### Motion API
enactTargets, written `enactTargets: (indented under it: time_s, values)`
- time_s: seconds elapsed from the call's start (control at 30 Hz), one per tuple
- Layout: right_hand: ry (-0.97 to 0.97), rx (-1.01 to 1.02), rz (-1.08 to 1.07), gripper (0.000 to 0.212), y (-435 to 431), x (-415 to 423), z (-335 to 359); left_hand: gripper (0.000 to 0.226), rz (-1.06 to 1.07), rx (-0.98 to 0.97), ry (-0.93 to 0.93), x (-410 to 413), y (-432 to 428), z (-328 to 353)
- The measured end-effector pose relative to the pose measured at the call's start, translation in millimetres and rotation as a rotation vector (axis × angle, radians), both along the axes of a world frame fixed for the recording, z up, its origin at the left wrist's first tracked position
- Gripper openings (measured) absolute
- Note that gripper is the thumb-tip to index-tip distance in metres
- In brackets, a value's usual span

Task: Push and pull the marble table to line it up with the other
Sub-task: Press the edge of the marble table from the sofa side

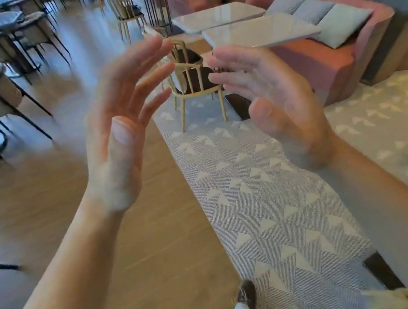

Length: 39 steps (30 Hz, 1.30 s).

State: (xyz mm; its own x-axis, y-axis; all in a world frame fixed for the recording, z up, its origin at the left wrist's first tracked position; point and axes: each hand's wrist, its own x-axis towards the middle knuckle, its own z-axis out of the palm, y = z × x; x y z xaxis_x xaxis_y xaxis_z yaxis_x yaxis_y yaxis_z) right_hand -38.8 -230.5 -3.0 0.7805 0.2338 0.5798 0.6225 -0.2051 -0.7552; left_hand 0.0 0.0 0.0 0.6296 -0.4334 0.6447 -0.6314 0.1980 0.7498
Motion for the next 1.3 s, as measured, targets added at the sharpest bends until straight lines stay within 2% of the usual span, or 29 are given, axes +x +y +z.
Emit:
enactTargets:
  time_s: [0.43,0.6,0.8,1.1,1.3]
  values:
    - [0.031,0.064,-0.011,0.081,-113,262,-10,0.082,0.04,-0.001,0.036,258,-115,-15]
    - [0.036,0.07,-0.047,0.084,-158,369,-26,0.081,-0.012,0.008,0.031,369,-162,-33]
    - [0.05,0.079,-0.131,0.078,-224,482,-25,0.072,-0.086,-0.064,0.055,511,-227,-35]
    - [0.053,0.064,-0.309,0.087,-352,594,-31,0.068,-0.252,-0.019,0.086,660,-359,-41]
    - [0.065,0.07,-0.33,0.088,-469,661,-54,0.069,-0.253,0.035,0.097,728,-477,-58]
